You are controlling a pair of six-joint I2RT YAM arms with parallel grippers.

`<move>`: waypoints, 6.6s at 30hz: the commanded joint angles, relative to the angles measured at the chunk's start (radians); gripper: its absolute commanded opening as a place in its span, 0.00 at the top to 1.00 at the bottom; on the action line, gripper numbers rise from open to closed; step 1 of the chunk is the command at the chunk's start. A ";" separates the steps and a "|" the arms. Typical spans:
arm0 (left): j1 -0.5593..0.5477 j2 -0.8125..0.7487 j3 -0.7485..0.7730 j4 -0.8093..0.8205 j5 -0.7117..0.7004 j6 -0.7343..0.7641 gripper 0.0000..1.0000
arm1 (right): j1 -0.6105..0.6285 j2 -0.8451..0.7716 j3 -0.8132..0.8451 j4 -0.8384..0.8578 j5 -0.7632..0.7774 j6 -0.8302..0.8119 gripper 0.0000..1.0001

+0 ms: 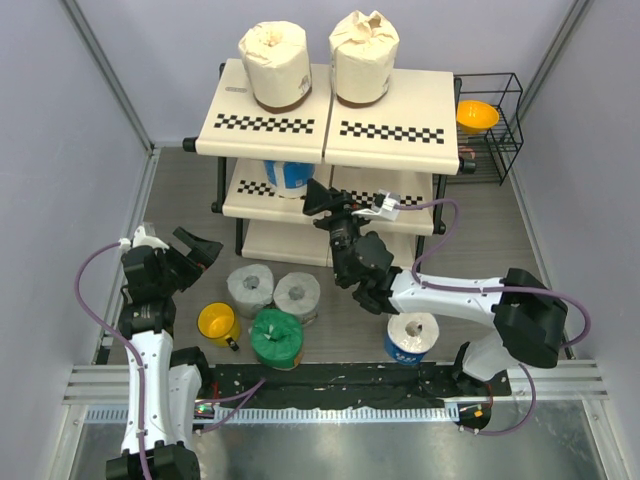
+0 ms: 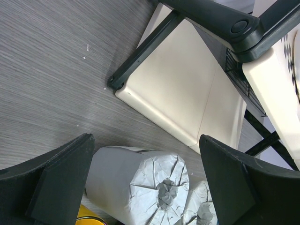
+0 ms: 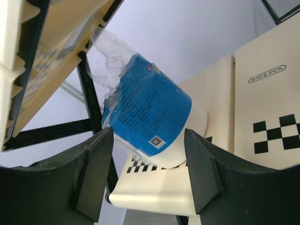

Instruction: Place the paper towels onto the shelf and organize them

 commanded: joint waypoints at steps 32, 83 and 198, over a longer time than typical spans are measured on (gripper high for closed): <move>0.006 -0.003 -0.001 0.034 0.019 -0.002 0.00 | 0.503 -0.164 0.238 -2.521 0.076 1.606 0.10; 0.006 0.013 -0.004 0.042 0.025 -0.005 0.00 | -0.097 -0.426 0.211 -2.308 -0.382 0.794 0.05; 0.006 0.020 -0.017 0.059 0.047 -0.014 0.00 | -0.069 -0.268 0.243 -0.886 -0.151 -0.281 0.38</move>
